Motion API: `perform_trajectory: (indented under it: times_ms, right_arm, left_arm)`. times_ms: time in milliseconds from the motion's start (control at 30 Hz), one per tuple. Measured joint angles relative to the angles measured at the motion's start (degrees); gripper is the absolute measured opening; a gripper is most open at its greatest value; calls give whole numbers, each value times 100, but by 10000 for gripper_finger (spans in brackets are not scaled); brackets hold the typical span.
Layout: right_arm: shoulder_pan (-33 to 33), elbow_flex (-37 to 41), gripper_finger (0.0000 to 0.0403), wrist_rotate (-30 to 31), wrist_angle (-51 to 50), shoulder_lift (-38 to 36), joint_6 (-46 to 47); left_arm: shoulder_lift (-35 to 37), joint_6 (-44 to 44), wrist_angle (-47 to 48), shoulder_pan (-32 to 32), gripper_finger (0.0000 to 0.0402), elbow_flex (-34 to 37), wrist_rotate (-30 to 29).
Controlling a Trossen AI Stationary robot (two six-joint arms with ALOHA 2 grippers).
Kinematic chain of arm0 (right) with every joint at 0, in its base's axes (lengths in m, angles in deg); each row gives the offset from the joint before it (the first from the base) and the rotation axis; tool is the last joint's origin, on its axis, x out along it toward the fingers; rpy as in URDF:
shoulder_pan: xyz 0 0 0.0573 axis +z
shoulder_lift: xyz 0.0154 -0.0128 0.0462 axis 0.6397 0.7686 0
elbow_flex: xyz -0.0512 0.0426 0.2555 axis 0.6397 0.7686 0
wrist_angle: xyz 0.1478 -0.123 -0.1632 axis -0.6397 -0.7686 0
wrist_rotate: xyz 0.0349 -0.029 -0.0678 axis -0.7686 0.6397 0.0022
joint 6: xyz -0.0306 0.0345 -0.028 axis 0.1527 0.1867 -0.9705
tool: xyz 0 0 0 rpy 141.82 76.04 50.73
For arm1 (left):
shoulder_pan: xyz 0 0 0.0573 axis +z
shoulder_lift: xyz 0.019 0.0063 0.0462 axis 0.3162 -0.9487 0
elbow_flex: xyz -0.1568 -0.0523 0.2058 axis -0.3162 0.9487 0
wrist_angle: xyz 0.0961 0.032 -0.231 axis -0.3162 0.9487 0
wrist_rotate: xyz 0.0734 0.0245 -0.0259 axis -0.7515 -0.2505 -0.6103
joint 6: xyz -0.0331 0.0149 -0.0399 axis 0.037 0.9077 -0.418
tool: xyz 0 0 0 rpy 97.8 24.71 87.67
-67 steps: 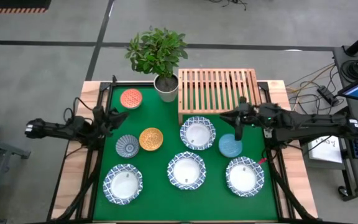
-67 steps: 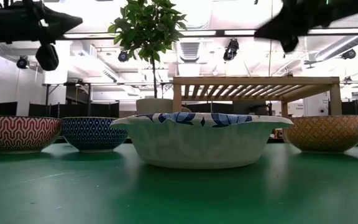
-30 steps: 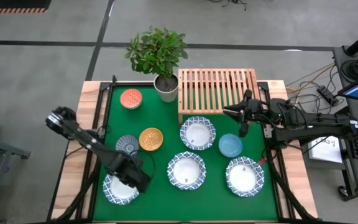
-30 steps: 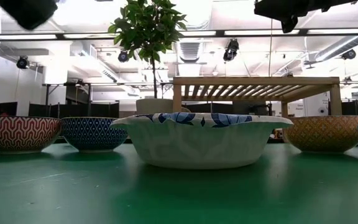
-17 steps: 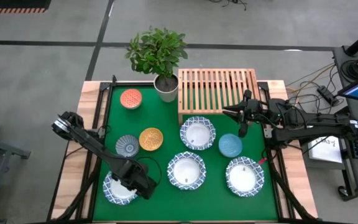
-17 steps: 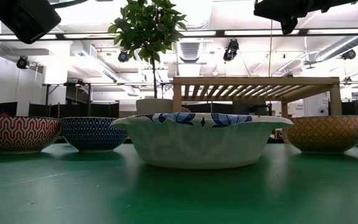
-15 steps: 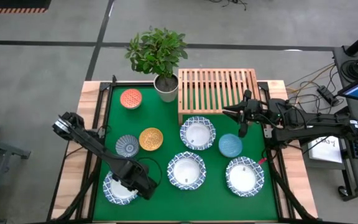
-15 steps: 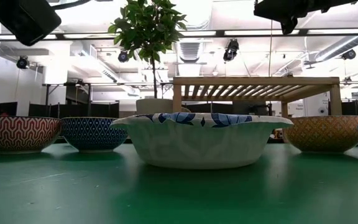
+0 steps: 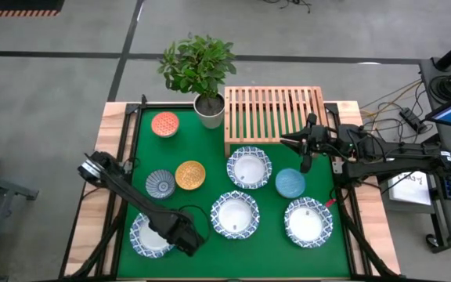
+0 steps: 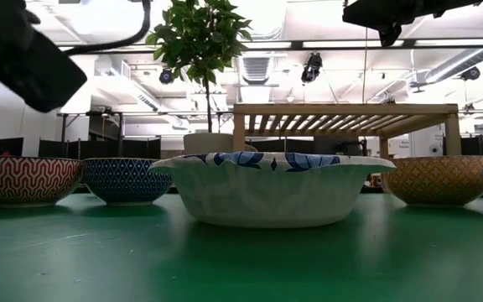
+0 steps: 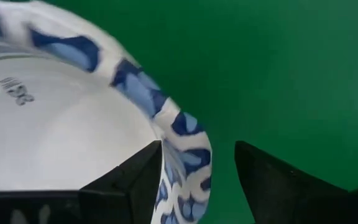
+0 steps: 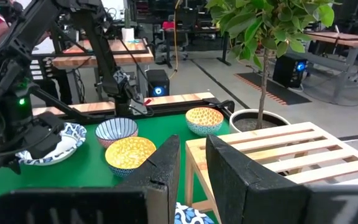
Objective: Place and stack bowls onto a shelf
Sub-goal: Put the bottom left white plate on the shelf
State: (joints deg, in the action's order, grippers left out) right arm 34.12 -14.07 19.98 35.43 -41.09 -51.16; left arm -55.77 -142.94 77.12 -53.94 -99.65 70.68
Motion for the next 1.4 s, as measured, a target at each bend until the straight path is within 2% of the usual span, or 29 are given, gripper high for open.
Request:
perform_trajectory:
  times_ms: [267,467,600,767,967,1067,1267,1400]
  right_arm:
    - [-2,0,68,0,-9,0,-16]
    - [1,2,68,2,-74,0,-107]
    - [-1,7,68,-1,-347,0,-298]
    - [1,41,68,-53,-405,0,-323]
    - [1,181,68,-579,-409,0,-266]
    - [3,223,68,-882,-399,0,-248]
    - [16,355,68,-1342,-382,-2,69]
    - [87,626,68,-1511,-354,-2,391]
  left_arm:
    - [-103,35,-19,-92,112,0,-122]
    - [-94,166,479,-146,21,-202,-111]
    - [-94,961,1567,-157,8,-849,-70]
    - [-92,2716,2352,-233,2,-2019,-190]
    - [-85,4058,3137,-322,1,-3354,-1325]
    - [-77,4858,3340,-320,0,-3792,-2209]
    - [-83,7477,2967,-102,0,-4084,-4437]
    - [-85,8876,2719,264,0,-4048,-5233]
